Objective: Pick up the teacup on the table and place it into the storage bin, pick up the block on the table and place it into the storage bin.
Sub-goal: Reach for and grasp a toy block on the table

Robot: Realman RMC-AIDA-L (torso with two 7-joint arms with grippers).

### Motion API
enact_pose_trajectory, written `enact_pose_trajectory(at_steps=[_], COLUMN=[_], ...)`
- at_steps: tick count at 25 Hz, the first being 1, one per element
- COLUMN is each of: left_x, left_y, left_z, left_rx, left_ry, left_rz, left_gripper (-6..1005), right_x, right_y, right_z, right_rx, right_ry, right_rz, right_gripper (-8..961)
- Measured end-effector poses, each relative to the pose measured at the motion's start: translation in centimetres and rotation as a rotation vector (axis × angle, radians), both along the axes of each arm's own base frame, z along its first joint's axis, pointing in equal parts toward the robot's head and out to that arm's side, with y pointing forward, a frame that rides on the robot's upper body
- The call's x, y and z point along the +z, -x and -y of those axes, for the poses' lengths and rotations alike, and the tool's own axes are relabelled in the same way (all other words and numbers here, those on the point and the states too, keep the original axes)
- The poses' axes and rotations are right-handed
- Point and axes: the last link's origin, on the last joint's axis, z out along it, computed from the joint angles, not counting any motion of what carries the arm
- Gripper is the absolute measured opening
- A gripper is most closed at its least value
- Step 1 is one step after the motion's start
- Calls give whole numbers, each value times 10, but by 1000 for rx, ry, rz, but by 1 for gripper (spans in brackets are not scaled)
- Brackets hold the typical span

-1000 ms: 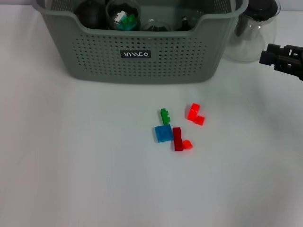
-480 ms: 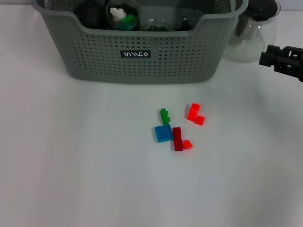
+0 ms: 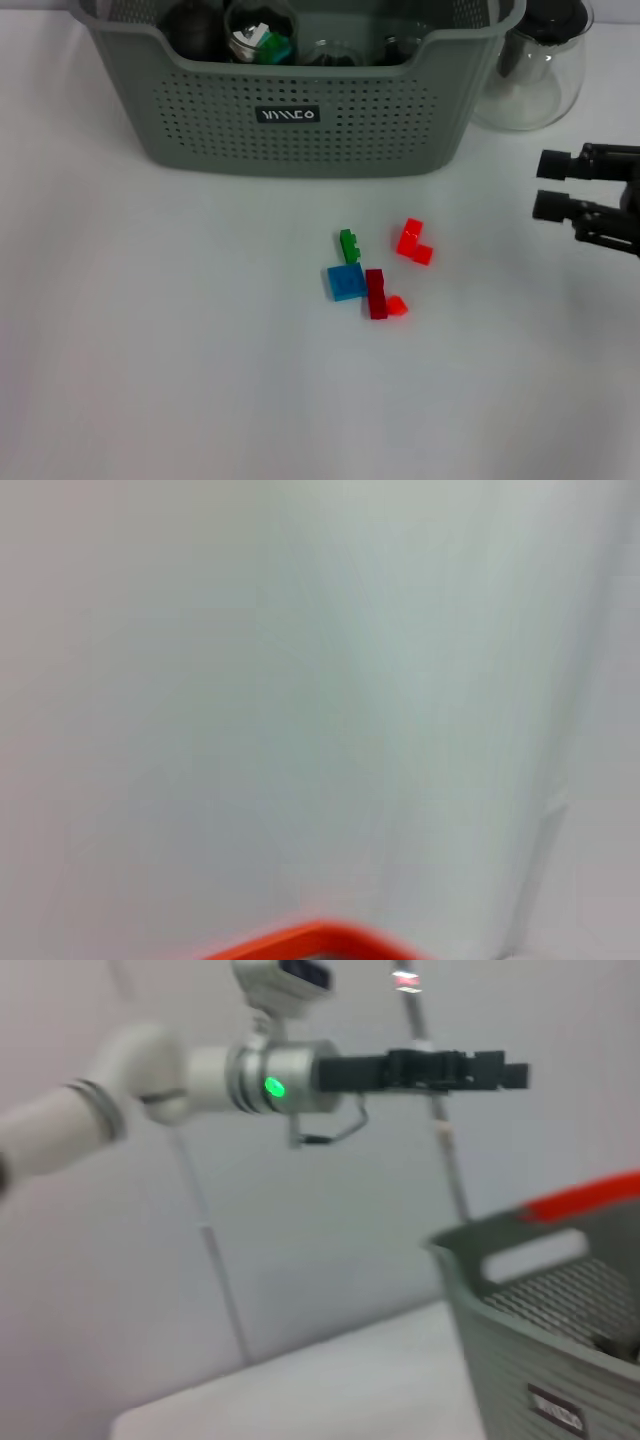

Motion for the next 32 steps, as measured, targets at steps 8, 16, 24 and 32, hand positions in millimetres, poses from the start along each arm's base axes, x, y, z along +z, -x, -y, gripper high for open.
enact_pose_trajectory(at_steps=[8, 16, 24, 32], left_x=[-61, -181, -229, -241], left_y=[87, 121, 123, 121], left_z=[90, 137, 125, 118], left_rx=[-236, -341, -308, -292], left_ry=[59, 154, 179, 163], left_rz=[-84, -115, -248, -293], left_gripper=[828, 827, 825, 824], right_x=[16, 12, 11, 11], right_y=[-10, -9, -8, -9], right_z=[-4, -17, -19, -18], right_rx=[-115, -163, -168, -175], right_ry=[-81, -71, -59, -58], right_rz=[-70, -50, -44, -46], right_gripper=[492, 495, 494, 489])
